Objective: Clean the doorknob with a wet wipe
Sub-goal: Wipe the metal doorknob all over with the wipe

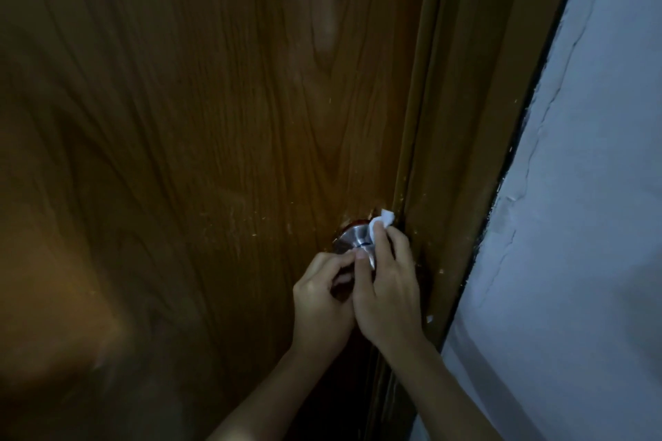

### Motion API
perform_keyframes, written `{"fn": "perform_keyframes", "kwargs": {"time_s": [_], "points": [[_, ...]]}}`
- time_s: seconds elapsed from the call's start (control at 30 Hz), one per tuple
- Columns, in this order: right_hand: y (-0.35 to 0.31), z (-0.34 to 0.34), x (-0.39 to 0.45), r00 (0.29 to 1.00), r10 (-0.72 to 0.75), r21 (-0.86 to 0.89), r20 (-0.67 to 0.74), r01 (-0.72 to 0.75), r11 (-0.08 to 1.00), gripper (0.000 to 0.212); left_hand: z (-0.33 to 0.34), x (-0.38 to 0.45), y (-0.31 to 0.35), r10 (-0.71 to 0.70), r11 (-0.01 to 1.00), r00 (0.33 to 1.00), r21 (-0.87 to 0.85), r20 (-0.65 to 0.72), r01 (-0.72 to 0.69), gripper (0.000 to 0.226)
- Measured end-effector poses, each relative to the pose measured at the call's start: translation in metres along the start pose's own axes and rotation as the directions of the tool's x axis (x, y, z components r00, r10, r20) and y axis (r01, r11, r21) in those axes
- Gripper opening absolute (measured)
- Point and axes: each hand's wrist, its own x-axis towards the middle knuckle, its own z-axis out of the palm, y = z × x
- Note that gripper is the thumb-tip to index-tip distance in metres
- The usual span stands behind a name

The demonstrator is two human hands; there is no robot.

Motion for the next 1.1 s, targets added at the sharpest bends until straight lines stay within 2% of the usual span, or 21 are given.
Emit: {"fn": "perform_keyframes", "kwargs": {"time_s": [0.1,0.13,0.23,0.3,0.37,0.43,0.57,0.7,0.87,0.97,1.03,1.1], "points": [[0.000,-0.005,0.000,0.980,-0.183,-0.138,0.079,0.192,0.972,0.044,-0.001,0.000,0.000,-0.023,1.000,1.000,-0.018,0.020,0.024,0.024],[0.002,-0.006,-0.001,0.977,-0.191,-0.172,0.099,0.206,0.963,0.046,-0.002,0.000,-0.001,-0.047,0.998,0.998,-0.028,0.030,0.048,0.025],[0.000,-0.004,-0.005,0.994,-0.108,-0.224,0.035,0.113,0.968,0.047,-0.013,-0.002,-0.009,-0.139,0.990,0.988,-0.017,0.065,0.140,0.043],[-0.002,0.002,-0.010,0.985,-0.165,-0.345,0.051,0.173,0.922,0.043,-0.024,-0.003,-0.015,-0.159,0.987,0.984,0.031,0.086,0.156,0.052],[0.001,0.011,-0.016,0.956,-0.259,-0.423,0.136,0.292,0.858,0.042,-0.034,-0.005,-0.022,-0.158,0.986,0.981,0.074,0.108,0.151,0.057],[0.009,0.015,-0.020,0.922,-0.336,-0.455,0.193,0.387,0.802,0.044,-0.041,-0.006,-0.025,-0.170,0.983,0.978,0.087,0.120,0.160,0.063],[0.015,0.016,-0.011,0.918,-0.365,-0.509,0.158,0.392,0.766,0.049,-0.048,-0.003,-0.029,-0.182,0.982,0.980,0.060,0.082,0.177,0.059],[0.021,0.018,-0.017,0.868,-0.461,-0.500,0.183,0.486,0.717,0.045,-0.047,0.001,-0.029,-0.197,0.980,0.979,0.016,0.055,0.197,0.051],[0.013,0.017,-0.014,0.932,-0.349,-0.547,0.101,0.345,0.762,0.051,-0.043,0.007,-0.024,-0.179,0.984,0.981,0.003,0.075,0.179,0.039],[0.010,0.019,-0.022,0.908,-0.382,-0.527,0.174,0.413,0.743,0.052,-0.041,0.005,-0.019,-0.193,0.981,0.973,0.001,0.128,0.194,0.036],[0.010,0.018,-0.032,0.911,-0.382,-0.511,0.154,0.404,0.758,0.043,-0.041,0.001,-0.018,-0.222,0.974,0.963,0.002,0.155,0.225,0.036],[0.009,0.016,-0.041,0.925,-0.379,-0.410,0.035,0.359,0.839,0.023,-0.042,-0.005,-0.018,-0.270,0.961,0.949,-0.012,0.165,0.275,0.034]]}}
